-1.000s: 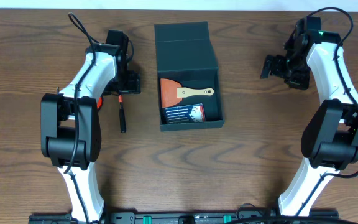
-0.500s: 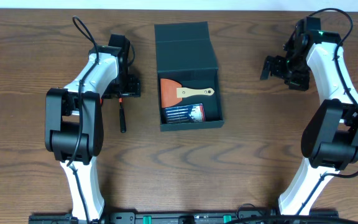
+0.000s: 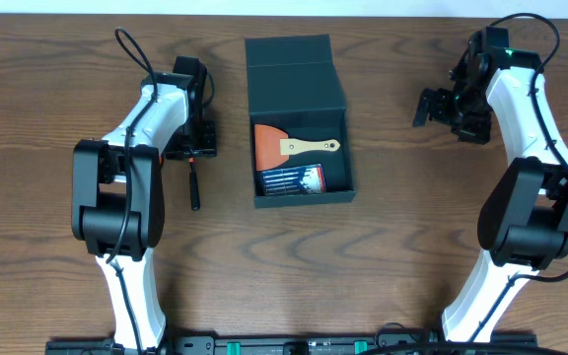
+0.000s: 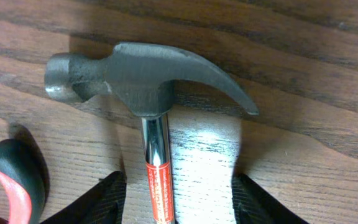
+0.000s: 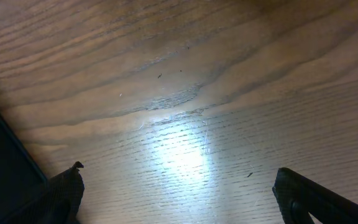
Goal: Pack container
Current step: 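Lower the left gripper onto the red hammer handle and grasp it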
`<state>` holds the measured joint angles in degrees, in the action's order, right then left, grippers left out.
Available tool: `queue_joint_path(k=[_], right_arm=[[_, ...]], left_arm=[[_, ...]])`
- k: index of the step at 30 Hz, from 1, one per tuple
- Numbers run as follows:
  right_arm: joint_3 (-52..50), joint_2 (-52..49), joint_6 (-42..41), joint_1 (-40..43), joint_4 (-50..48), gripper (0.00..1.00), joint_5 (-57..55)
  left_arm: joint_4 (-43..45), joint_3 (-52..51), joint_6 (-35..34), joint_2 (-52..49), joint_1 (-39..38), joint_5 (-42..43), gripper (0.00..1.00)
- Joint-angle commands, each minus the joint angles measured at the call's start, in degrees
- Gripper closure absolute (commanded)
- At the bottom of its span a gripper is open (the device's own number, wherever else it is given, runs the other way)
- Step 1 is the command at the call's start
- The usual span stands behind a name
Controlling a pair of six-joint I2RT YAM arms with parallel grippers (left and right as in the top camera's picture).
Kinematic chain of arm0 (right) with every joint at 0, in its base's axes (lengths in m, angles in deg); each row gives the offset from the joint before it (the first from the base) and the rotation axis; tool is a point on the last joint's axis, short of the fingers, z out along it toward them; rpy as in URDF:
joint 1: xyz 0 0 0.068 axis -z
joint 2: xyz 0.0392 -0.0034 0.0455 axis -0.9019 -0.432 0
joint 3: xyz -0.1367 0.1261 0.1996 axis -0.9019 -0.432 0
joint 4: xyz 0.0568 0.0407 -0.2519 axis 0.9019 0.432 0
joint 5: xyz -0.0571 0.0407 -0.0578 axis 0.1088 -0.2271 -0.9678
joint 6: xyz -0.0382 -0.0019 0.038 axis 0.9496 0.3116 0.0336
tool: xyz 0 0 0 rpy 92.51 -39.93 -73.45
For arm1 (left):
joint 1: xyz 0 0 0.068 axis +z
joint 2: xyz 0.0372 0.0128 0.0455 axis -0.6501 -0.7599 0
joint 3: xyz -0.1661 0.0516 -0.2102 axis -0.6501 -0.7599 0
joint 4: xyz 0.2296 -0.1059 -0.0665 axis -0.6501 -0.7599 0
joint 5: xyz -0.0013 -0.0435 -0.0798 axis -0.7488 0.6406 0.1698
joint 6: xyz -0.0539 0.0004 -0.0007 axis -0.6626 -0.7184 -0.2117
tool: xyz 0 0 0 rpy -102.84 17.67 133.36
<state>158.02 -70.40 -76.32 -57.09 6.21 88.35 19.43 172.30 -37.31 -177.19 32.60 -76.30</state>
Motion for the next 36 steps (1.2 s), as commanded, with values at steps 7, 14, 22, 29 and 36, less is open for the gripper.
queue_joint_path(k=[7, 14, 22, 29, 36], right_arm=[[-0.28, -0.48, -1.03, -0.26, 0.09, 0.01, 0.46], [-0.28, -0.48, -1.01, -0.35, 0.07, 0.01, 0.46], [-0.28, -0.48, -1.01, -0.33, 0.07, 0.01, 0.46], [-0.28, -0.48, -1.01, -0.33, 0.07, 0.01, 0.46], [-0.28, -0.48, -1.01, -0.39, 0.02, 0.01, 0.46]], left_arm=[[-0.70, 0.39, -0.13, -1.77, 0.15, -0.26, 0.60], [-0.04, 0.39, -0.09, -1.77, 0.15, -0.28, 0.71], [0.81, 0.42, 1.99, -1.66, 0.15, -0.31, 0.94], [-0.52, 0.42, 4.55, 0.59, 0.13, -0.31, 0.94], [-2.25, 0.42, 12.31, 9.90, 0.07, -0.33, 0.94]])
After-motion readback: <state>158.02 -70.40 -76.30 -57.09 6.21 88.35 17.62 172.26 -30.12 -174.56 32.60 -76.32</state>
